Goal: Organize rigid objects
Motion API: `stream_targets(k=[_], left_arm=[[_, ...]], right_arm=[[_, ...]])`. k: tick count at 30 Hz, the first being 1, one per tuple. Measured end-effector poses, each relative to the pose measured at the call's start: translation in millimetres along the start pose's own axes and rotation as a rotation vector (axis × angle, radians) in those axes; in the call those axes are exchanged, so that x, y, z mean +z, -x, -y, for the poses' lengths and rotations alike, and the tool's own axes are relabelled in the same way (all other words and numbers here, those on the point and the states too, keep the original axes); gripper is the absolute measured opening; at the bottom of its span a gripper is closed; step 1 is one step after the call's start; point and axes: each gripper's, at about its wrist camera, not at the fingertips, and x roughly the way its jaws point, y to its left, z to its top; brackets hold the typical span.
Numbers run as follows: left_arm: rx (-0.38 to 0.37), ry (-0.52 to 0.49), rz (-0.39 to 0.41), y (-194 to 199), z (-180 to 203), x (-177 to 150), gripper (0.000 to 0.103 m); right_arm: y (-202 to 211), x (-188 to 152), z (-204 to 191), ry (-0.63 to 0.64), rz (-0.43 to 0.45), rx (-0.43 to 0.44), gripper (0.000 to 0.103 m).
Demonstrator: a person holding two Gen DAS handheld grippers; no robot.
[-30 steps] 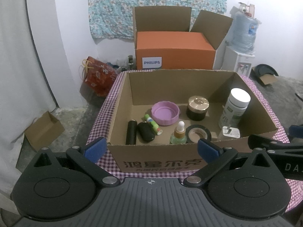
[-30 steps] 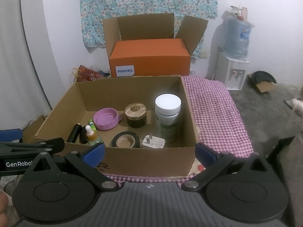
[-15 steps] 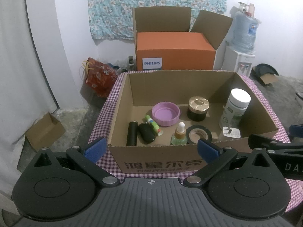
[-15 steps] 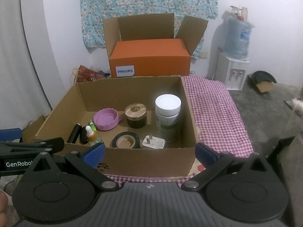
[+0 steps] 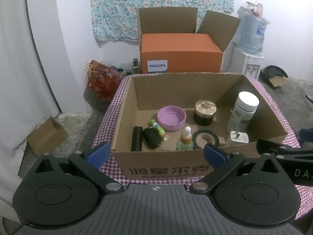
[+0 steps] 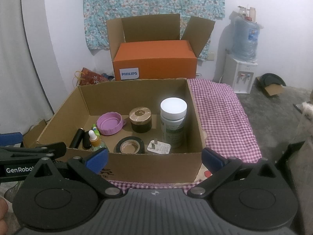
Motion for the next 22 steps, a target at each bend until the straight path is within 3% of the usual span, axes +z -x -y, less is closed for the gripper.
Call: stream_targets(k=[22], left_arm=[[-0.003, 0.0, -0.007, 0.1, 0.5, -0.4, 0.102]], right_arm=[[-1.0, 0.4, 1.3, -0.002, -0.004, 0.002, 0.103]])
